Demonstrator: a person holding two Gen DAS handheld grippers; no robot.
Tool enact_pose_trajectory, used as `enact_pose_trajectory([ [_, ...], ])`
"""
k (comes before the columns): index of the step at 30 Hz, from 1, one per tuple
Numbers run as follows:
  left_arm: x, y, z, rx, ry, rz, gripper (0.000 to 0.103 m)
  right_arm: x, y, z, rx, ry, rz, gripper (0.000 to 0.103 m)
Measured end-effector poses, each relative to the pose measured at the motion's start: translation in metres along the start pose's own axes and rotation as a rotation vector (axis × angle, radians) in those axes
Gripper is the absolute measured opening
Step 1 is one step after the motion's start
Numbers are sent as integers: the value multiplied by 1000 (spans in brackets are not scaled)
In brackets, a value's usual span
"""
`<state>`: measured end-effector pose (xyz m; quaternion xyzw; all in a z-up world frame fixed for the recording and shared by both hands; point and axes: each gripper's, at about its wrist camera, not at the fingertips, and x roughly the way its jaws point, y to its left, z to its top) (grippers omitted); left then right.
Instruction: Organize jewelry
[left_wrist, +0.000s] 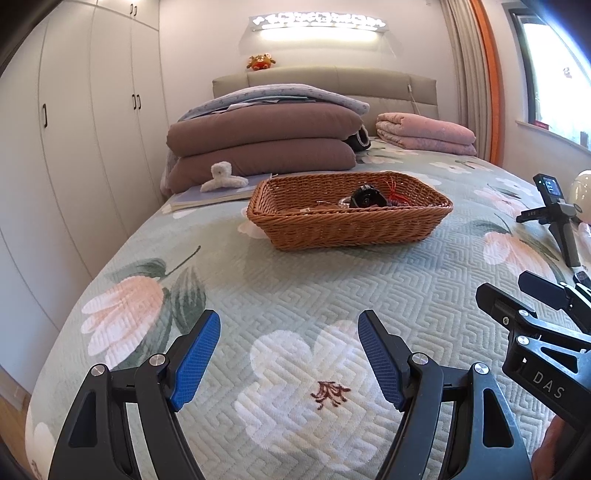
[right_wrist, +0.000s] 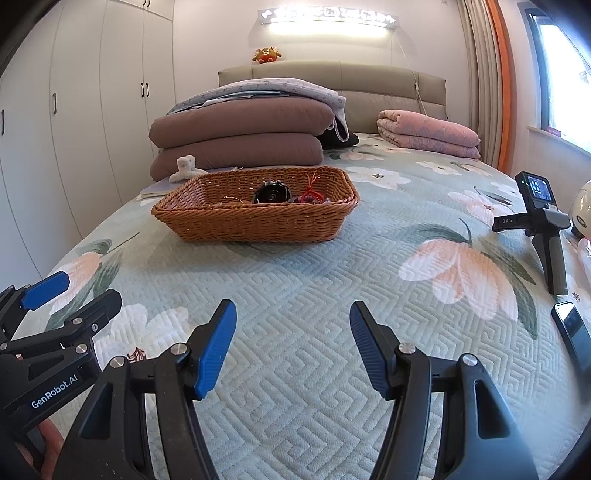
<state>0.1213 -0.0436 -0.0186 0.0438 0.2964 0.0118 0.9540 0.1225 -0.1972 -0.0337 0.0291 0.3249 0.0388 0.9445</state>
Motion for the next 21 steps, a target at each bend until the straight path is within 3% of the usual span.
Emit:
enact_pose_trajectory([
  [21,0,4,2,-18,-7,32,78,4,0,-1,-2,9,4,66],
])
